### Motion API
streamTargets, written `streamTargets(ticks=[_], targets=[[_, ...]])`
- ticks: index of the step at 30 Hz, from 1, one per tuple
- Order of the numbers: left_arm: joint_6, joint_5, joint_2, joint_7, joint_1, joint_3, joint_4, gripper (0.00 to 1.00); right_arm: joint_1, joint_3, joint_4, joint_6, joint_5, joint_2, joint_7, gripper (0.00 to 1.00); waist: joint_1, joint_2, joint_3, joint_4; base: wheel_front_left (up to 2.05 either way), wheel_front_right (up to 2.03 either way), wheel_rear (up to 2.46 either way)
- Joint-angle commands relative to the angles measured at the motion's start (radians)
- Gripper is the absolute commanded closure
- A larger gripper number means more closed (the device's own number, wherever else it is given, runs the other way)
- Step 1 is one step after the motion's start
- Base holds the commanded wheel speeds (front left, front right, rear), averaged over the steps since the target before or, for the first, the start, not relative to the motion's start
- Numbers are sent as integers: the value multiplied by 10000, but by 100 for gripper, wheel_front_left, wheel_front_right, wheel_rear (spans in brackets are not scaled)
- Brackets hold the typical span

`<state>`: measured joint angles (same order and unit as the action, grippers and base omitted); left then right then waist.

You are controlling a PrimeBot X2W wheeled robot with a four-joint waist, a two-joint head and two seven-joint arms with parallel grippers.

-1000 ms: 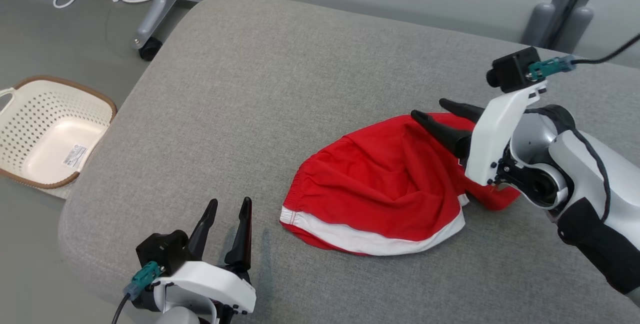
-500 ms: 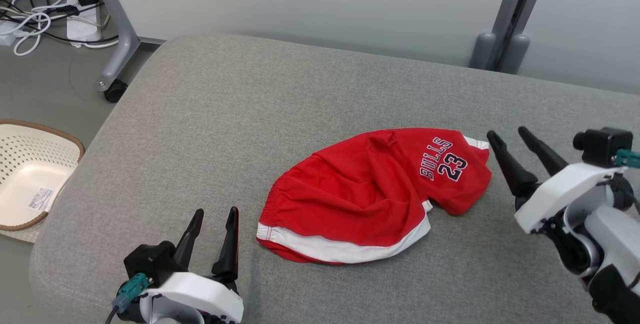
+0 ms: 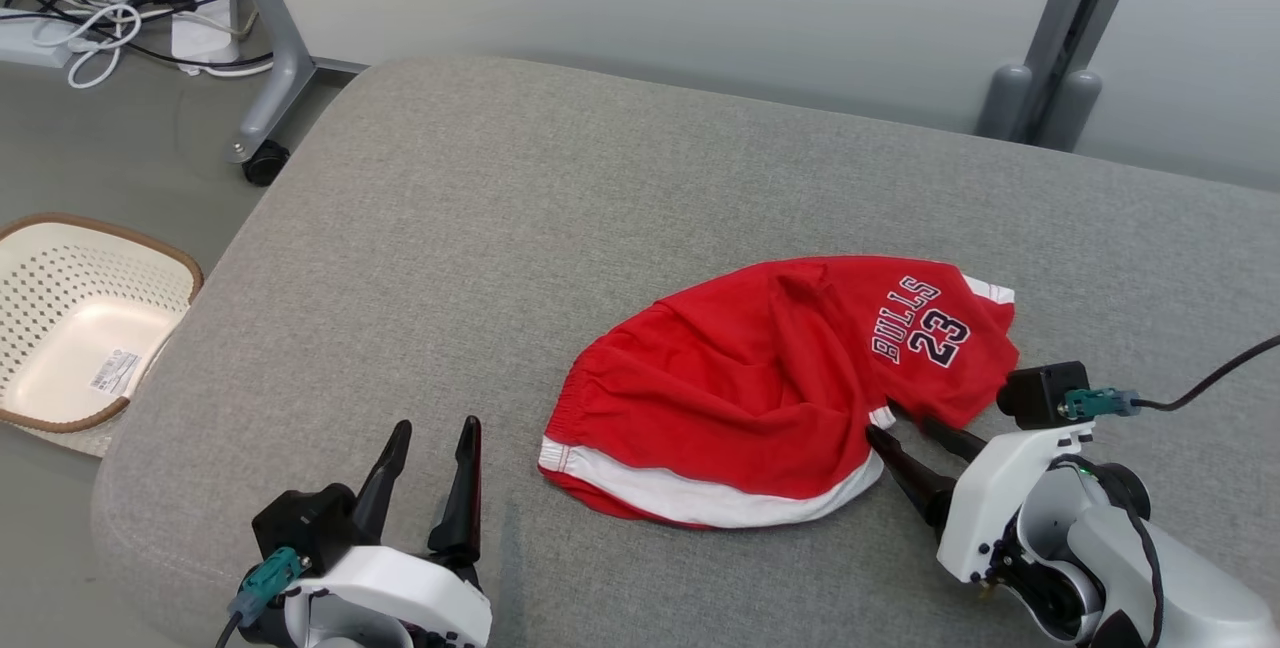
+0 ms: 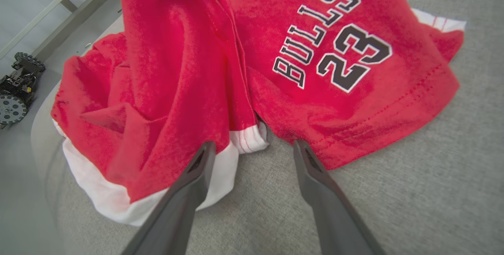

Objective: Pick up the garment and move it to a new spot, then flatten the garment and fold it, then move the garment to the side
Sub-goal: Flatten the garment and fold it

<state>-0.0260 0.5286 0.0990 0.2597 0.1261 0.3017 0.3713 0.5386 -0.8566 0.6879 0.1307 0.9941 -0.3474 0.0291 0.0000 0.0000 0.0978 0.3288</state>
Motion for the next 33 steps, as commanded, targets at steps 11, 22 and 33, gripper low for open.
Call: streamTargets(ticks=[11,22,33], targets=[[23,90,-21,34,17,-1,136,0,397,226,975,2,226,196,-706,2,0,0,89,538,0,0,0],[-44,101,46,46,26,-49,163,0,411,115,792,2,406,408,-615,100,0,0,51,380,0,0,0],[-142,130,220,-45,-197,-32,65,0,-279,308,-553,2,523,-75,-348,100,0,0,-466,-742,0,0,0]])
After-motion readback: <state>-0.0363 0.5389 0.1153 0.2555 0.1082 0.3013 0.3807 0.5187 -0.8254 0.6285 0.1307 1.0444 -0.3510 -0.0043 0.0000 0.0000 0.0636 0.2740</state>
